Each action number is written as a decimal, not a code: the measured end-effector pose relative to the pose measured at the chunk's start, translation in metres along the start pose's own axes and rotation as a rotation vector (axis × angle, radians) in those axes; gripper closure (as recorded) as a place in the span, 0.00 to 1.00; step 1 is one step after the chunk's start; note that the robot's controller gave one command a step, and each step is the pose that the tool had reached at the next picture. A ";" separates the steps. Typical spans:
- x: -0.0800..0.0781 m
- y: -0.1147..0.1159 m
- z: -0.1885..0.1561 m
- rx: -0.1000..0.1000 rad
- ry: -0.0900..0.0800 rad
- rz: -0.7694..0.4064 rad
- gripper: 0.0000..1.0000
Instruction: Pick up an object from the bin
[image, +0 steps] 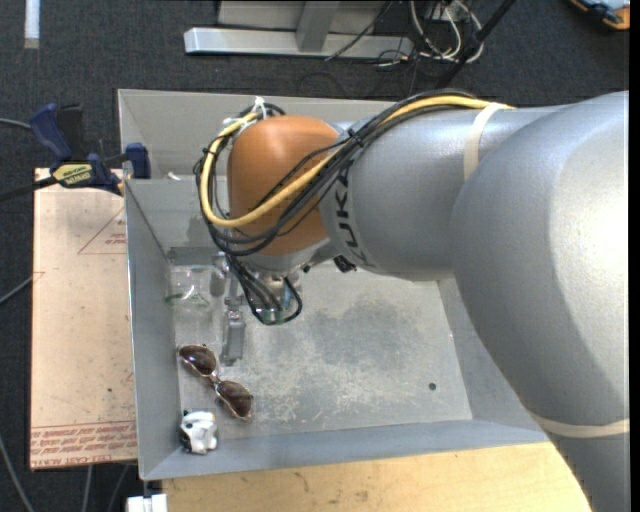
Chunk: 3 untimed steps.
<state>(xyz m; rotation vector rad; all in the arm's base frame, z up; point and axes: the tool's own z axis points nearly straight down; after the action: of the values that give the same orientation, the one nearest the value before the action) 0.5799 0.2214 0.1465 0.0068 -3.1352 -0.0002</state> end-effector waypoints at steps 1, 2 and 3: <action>-0.002 -0.001 -0.005 -0.002 -0.007 0.004 0.00; 0.027 0.002 0.038 -0.004 -0.014 0.179 0.00; 0.045 0.003 0.061 0.001 -0.002 0.238 0.00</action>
Offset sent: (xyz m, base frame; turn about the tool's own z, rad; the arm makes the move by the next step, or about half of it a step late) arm -0.0549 0.0046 -0.0765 0.3074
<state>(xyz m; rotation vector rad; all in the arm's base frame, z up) 0.5342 0.2237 0.0862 -0.3658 -3.1155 0.0030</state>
